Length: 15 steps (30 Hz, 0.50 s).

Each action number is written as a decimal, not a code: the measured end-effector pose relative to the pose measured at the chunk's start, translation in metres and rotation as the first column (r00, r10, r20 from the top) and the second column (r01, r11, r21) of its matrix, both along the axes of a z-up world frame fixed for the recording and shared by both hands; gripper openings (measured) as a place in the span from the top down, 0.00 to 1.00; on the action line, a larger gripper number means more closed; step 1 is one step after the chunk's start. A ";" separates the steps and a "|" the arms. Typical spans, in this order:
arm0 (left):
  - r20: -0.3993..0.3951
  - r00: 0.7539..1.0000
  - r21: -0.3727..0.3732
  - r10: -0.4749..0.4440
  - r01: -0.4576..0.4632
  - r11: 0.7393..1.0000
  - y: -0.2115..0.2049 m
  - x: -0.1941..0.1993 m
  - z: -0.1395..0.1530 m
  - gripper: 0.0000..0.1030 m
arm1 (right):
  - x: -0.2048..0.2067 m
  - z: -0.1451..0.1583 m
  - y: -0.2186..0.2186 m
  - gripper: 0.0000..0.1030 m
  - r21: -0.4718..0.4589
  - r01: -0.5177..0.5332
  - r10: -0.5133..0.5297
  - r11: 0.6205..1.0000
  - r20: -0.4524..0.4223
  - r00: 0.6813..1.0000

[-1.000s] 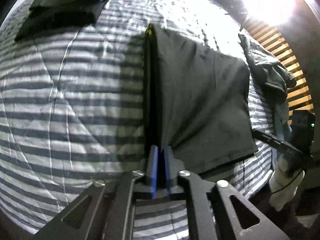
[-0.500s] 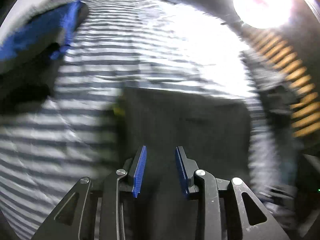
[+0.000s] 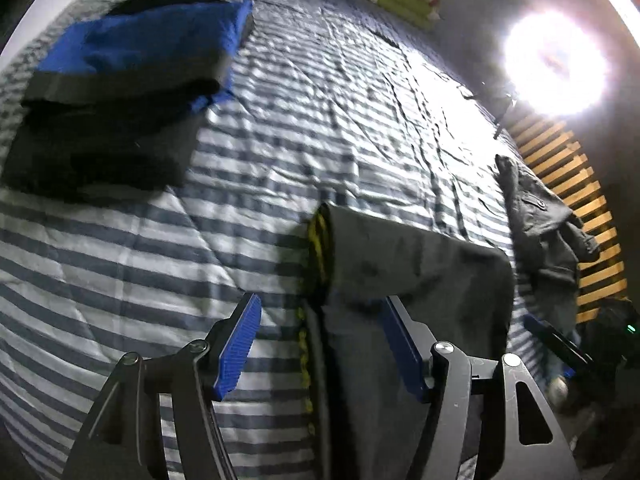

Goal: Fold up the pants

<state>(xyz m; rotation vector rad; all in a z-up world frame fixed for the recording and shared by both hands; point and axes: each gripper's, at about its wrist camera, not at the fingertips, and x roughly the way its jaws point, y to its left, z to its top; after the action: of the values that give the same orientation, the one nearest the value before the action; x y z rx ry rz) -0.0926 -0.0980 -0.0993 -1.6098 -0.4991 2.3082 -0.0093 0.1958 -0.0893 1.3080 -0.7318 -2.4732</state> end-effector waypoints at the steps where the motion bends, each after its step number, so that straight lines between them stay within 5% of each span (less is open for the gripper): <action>1: 0.008 1.000 0.004 -0.006 0.006 1.000 0.003 -0.001 -0.003 0.36 | -0.007 -0.010 0.005 0.41 -0.026 0.005 -0.004 1.000 0.038 0.999; 9: 0.040 0.998 0.068 0.048 -0.051 0.996 0.009 -0.035 -0.029 0.36 | -0.036 -0.049 0.012 0.41 -0.127 0.030 -0.016 0.991 0.115 0.993; 15: 0.014 0.999 0.086 0.042 -0.043 0.995 0.018 -0.043 -0.037 0.37 | -0.059 -0.055 0.008 0.41 -0.179 0.023 -0.012 0.984 0.065 0.998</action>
<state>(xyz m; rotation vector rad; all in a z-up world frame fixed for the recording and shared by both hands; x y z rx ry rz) -0.1355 -0.0798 -0.1368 -1.5889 -0.6324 2.2750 -0.0678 0.2037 -0.1440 1.3228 -0.9608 -2.3257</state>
